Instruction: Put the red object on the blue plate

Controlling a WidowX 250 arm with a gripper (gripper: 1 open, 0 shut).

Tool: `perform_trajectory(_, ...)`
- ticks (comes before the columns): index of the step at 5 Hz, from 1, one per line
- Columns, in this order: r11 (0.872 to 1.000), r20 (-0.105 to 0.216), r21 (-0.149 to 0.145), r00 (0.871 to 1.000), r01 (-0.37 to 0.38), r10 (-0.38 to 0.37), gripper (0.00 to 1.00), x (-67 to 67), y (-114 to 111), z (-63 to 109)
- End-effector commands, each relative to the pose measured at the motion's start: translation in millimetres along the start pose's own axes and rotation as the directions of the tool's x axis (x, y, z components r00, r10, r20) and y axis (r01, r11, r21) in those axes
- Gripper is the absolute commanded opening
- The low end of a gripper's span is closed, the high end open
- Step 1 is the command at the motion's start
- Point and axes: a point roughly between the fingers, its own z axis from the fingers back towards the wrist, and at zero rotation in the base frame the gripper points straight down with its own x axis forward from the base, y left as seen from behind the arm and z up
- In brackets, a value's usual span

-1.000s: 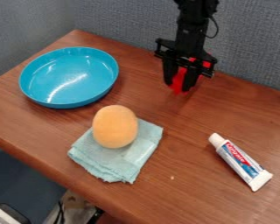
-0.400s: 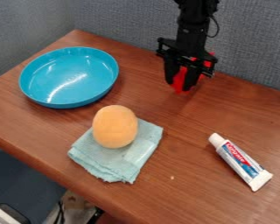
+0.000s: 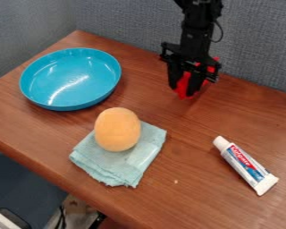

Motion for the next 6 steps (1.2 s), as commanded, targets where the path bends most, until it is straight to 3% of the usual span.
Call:
perform_trajectory(1, 1.0, 0.071, 0.011, 0.997, -0.021, 0.02, 0.0, 8.1, 7.3, 22.9)
perform_trajectory(2, 0.999, 0.074, 0.019, 0.997, -0.029, 0.027, 0.0, 5.9, 4.9, 26.9)
perform_trajectory(4, 0.993, 0.096, 0.025, 0.989, -0.118, 0.115, 0.0, -5.0, 25.2, 46.4)
perform_trajectory(5, 0.978, 0.124, 0.024, 0.972, -0.205, 0.201, 0.0, -17.6, 50.7, 65.9)
perform_trajectory(6, 0.955, 0.133, 0.025, 0.948, -0.294, 0.289, 0.0, -34.4, 83.2, 73.3)
